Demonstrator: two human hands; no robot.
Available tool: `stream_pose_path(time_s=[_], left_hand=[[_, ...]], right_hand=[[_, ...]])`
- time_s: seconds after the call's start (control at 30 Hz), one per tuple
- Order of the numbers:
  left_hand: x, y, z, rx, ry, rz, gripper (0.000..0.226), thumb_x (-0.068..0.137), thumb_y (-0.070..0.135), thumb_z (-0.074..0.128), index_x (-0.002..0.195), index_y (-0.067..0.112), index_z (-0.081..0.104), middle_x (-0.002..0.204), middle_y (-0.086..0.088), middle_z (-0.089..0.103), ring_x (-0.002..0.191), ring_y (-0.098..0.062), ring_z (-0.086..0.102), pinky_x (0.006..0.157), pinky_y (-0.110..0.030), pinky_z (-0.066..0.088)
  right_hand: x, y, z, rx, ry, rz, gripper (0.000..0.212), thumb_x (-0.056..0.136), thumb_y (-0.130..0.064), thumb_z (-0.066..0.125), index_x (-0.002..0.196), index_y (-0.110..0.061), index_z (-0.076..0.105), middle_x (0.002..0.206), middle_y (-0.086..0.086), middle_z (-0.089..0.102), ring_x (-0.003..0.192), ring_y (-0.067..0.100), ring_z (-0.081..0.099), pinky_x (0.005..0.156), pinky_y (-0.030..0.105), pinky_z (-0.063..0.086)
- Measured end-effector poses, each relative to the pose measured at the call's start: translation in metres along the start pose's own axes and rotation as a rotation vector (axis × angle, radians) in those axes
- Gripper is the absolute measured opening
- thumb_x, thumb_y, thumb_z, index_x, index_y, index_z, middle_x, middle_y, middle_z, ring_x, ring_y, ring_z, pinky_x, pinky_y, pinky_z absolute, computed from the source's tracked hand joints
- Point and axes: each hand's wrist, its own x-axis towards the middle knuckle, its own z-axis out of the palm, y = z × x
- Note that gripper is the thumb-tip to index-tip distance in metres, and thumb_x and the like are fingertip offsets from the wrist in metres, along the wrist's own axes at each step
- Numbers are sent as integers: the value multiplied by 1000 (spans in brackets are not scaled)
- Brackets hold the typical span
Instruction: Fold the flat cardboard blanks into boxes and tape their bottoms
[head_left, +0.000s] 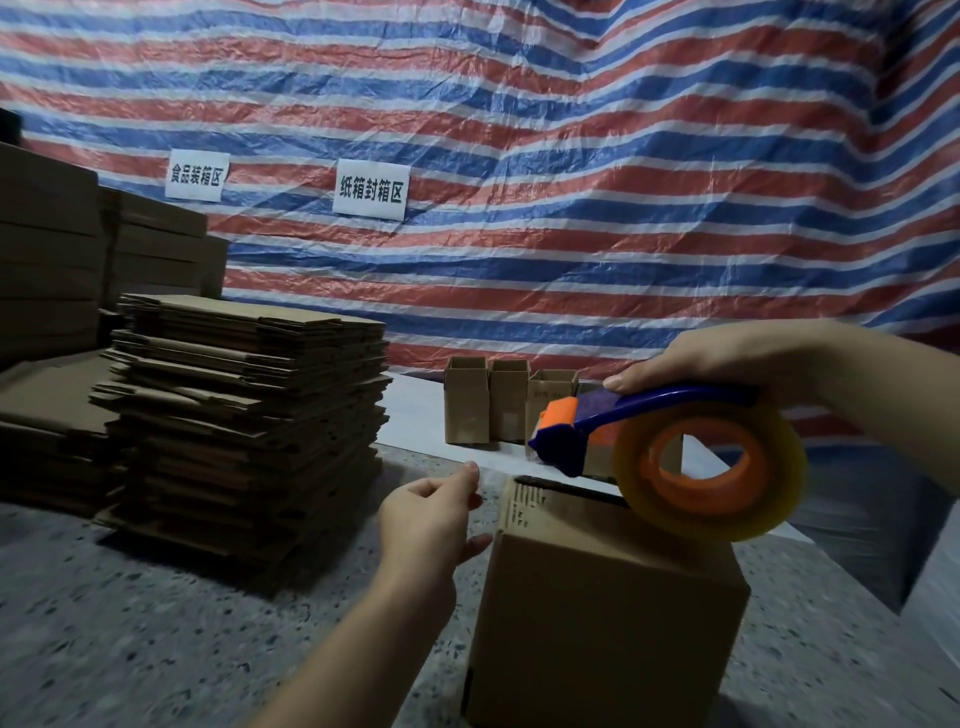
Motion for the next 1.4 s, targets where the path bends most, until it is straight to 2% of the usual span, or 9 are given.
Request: stream_pose_path(time_s=[0.2, 0.33, 0.4, 0.7, 0.8, 0.93, 1.1, 1.2, 1.4], left_hand=[[-3, -11, -5, 26, 6, -14, 24, 92, 24, 68, 88, 1, 69, 92, -11, 67, 78, -19, 58, 63, -34, 57], [-4, -16, -6, 17, 26, -30, 24, 92, 25, 68, 87, 1, 69, 90, -11, 68, 70, -19, 57, 58, -30, 55], [-4, -17, -6, 7, 42, -40, 23, 91, 24, 68, 85, 2, 69, 89, -10, 69, 67, -19, 57, 55, -28, 55], [-1, -25, -7, 23, 61, -87, 24, 91, 25, 70, 84, 2, 70, 87, -11, 69, 56, -15, 53, 46, -21, 49], [-1, -26, -7, 26, 64, -113, 24, 90, 24, 71, 83, 2, 70, 85, -11, 70, 53, -14, 53, 50, -26, 52], [-2, -33, -6, 97, 58, -144, 27, 89, 28, 72, 82, 2, 70, 78, -9, 68, 58, -18, 53, 64, -36, 54], [-3, -32, -6, 168, 5, -183, 36, 88, 37, 71, 91, 2, 69, 87, -10, 68, 67, -20, 54, 59, -31, 45], [-5, -27, -9, 116, -48, -292, 51, 81, 51, 74, 100, 3, 69, 102, -13, 70, 88, -29, 64, 66, -33, 52], [-5, -24, -11, 170, -70, -315, 59, 73, 53, 80, 102, 2, 68, 110, -19, 68, 90, -26, 62, 75, -36, 57]], right_hand=[[7, 5, 11, -11, -38, 12, 38, 79, -40, 80, 108, -16, 78, 115, 6, 75, 104, 20, 71, 96, 36, 57], [6, -5, 15, -137, -35, 136, 31, 68, -63, 76, 74, -33, 81, 83, 3, 77, 68, 12, 73, 59, 20, 56], [8, -11, 16, -168, -18, 164, 25, 66, -65, 74, 67, -40, 79, 77, 2, 77, 61, 10, 71, 53, 17, 52], [9, -19, 21, -190, 17, 221, 43, 74, -59, 73, 94, -22, 76, 79, 5, 77, 61, 12, 72, 51, 16, 52], [8, -18, 24, -184, 0, 215, 25, 80, -55, 72, 78, -32, 82, 84, 3, 78, 66, 10, 73, 56, 18, 56], [10, -10, 23, -31, -12, 114, 34, 81, -33, 80, 109, -13, 77, 118, 9, 74, 96, 16, 71, 93, 33, 58], [9, -7, 23, 9, 16, 79, 37, 80, -29, 82, 111, -9, 76, 115, 9, 75, 97, 19, 71, 92, 33, 58], [9, -8, 22, -31, 11, 86, 39, 79, -33, 82, 112, -12, 75, 115, 7, 74, 99, 17, 70, 90, 31, 58], [8, -11, 22, -48, 34, 86, 37, 81, -34, 80, 112, -14, 75, 114, 4, 75, 98, 16, 71, 90, 30, 59]])
